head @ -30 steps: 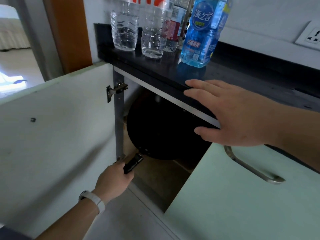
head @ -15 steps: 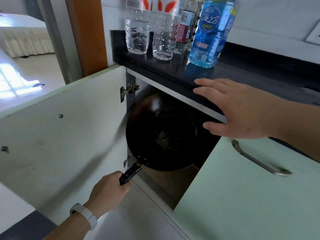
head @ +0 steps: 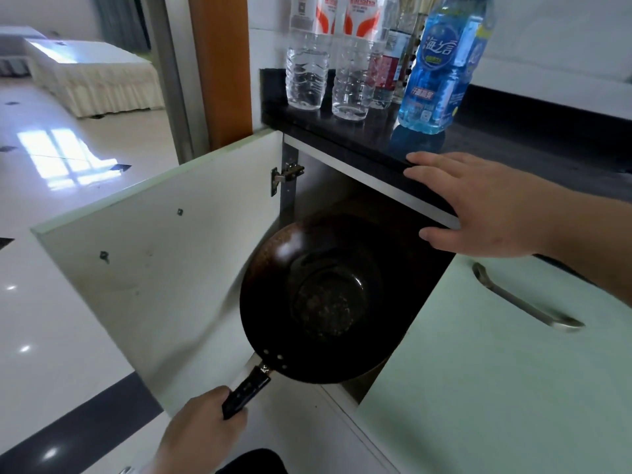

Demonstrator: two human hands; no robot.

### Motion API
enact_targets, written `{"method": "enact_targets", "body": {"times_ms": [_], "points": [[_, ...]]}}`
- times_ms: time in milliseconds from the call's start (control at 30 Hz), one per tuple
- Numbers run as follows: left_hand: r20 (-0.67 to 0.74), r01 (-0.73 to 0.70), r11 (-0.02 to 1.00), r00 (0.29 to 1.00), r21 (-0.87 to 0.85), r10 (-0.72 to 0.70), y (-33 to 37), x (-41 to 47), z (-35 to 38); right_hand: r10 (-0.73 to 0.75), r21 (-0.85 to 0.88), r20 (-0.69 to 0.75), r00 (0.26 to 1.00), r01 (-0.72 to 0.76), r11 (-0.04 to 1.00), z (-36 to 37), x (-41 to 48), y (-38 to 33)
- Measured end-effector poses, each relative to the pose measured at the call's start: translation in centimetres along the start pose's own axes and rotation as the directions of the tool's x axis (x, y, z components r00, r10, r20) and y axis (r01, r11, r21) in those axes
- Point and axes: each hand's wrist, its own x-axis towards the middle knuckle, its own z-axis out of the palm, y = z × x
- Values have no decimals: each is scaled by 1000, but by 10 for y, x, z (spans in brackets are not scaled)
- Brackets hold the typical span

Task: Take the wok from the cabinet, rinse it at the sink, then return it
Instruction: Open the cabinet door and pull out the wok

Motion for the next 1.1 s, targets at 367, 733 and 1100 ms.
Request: {"method": "enact_targets", "body": {"times_ms": [367,733,1100], "points": [[31,78,996,996,35,-79,-19,-56,-5,9,20,0,1000,-9,1000,1,0,0],[44,170,985,984,38,-172,12,-128,-54,-44,151,18,999,40,988,-3,-3,3],[128,288,953,946,96,-298,80,-237,-185,50,605,167,985,-142,783,-80,-44,-30]]}}
